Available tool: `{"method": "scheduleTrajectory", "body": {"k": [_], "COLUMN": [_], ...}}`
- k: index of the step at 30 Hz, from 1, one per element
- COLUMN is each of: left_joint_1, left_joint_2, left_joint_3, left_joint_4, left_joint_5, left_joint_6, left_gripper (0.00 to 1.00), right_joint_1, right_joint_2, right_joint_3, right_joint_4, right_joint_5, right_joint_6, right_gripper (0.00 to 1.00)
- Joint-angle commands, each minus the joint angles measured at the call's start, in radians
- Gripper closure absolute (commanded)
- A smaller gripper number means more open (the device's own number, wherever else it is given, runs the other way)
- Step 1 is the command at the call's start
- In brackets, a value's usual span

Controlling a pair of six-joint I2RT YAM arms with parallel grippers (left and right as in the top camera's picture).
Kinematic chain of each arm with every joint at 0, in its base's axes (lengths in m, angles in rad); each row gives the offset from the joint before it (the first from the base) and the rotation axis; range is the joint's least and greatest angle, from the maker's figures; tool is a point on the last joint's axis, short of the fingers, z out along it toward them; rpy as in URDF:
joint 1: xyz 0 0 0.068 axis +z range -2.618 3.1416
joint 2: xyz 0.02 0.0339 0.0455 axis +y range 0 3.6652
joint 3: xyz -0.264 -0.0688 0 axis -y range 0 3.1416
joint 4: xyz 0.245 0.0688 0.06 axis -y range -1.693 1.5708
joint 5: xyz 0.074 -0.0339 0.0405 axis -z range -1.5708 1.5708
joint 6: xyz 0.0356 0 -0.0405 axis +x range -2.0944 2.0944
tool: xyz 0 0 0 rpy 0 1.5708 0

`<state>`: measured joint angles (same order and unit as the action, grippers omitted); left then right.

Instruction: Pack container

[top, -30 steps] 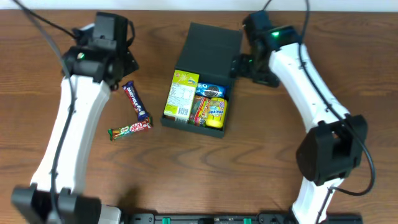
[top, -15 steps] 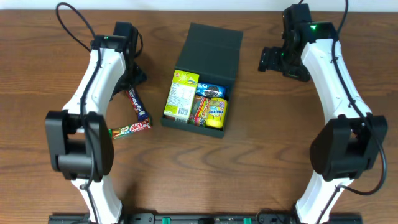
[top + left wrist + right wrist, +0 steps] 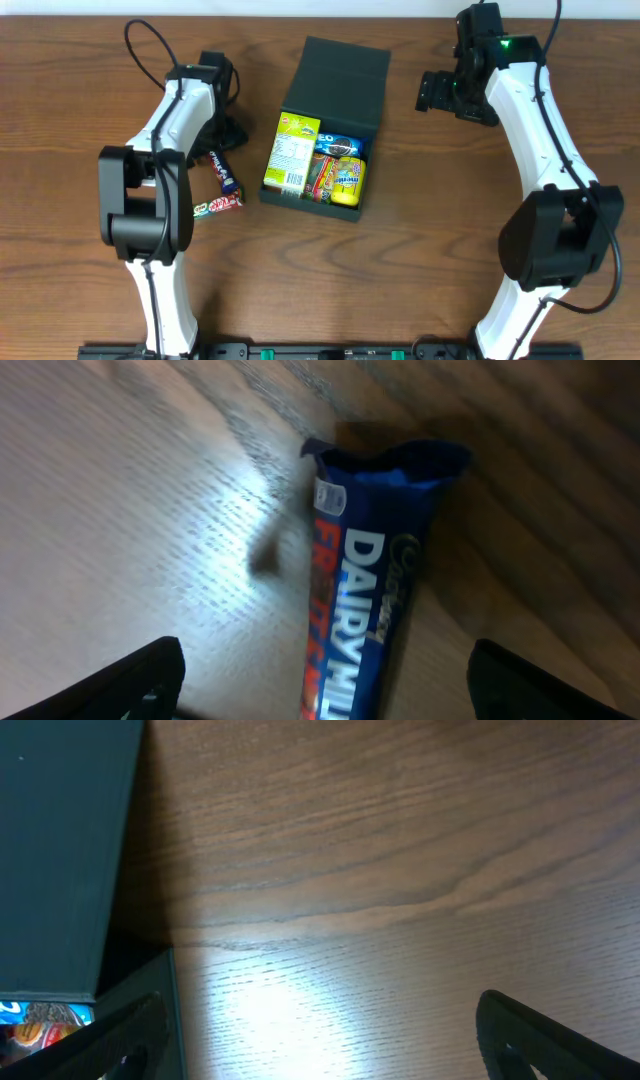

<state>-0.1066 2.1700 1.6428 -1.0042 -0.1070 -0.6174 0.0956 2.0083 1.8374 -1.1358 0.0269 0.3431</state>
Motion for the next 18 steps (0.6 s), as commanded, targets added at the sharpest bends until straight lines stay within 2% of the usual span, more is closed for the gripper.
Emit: {"method": "scheduleTrajectory", "body": {"k": [1,4,10,18], "left_joint_1": [0.002,0.002,0.002,0.002], "left_joint_2": [0.031,0.034,0.034,0.034], "left_joint_3": [-0.005,-0.005,-0.005,-0.019], "left_joint_4": [0.006,0.032,0.055,0.097], "left_joint_5": [0.013,0.016,0.03,0.075], "left_joint_6": [0.012,0.012,0.013,0.059], "left_gripper": [0.13,0.21,0.28,0.3], "right_joint_1": [-0.004,-0.004,-0.004,-0.004], "right_joint_2": [-0.026,-0.026,-0.026,-0.026], "right_joint_3": [0.018,0.018,0.018,0.018], "right_joint_4": [0.003,0.008,0.022,0.021], "right_joint_5": [0.01,0.01,0.01,0.01], "right_joint_6": [-0.019,-0.019,-0.019,-0.019], "right_gripper": [0.03,0.03,0.03,0.03]}}
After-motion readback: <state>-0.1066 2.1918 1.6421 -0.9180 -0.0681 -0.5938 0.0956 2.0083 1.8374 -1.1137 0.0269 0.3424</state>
